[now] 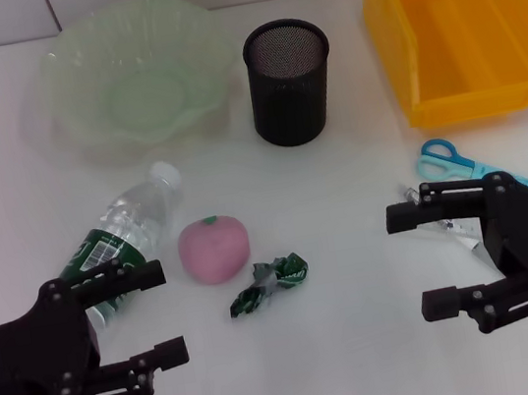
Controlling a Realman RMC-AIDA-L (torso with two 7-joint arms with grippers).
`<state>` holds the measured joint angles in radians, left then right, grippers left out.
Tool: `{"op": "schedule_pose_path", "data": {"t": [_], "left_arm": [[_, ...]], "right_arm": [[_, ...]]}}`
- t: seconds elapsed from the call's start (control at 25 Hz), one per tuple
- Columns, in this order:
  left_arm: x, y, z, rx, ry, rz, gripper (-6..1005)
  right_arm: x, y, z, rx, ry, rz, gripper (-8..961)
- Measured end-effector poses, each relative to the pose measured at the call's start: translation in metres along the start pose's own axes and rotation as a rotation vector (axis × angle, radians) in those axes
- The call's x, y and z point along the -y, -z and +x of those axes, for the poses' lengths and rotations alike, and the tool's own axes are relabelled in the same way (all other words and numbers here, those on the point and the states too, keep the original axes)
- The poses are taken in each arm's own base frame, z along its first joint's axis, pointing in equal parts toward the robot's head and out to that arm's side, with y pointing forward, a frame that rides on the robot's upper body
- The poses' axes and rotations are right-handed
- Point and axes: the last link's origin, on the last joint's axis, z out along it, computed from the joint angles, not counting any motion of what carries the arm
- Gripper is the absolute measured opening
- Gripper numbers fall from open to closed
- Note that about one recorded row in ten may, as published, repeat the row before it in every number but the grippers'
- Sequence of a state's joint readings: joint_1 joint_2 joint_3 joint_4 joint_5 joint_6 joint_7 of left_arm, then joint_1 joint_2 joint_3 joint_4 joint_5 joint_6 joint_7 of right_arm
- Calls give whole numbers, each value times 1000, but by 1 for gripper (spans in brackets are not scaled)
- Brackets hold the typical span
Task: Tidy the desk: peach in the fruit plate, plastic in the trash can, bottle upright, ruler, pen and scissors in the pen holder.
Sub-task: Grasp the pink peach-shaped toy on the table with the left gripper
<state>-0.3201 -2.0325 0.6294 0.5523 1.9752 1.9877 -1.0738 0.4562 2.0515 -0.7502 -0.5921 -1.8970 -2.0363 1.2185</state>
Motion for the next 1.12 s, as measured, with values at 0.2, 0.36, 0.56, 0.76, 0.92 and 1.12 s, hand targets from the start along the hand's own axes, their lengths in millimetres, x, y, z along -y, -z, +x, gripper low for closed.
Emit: {"op": "schedule_pose_path", "data": {"t": [0.2,0.36,0.56,0.76,0.92,1.12], "left_arm": [[-1,0,-1,2,3,-1,810],[-1,0,-1,7,8,-8,811],[6,-1,8,47,12,-19,811],[26,-10,38,168,18,-46,811],[46,-32,71,320,30,-79,811],[69,-67,99,525,-16,-76,811]], "right_arm": [[-1,0,2,1,-5,-1,832],[-3,-2,4,3,-11,-3,831],[-3,-2,5,3,-17,1,831],[-4,-2,8,1,-26,9,830],[-5,1,13,-7,-41,39,829],[-6,13,31,-42,-85,139,828]]}}
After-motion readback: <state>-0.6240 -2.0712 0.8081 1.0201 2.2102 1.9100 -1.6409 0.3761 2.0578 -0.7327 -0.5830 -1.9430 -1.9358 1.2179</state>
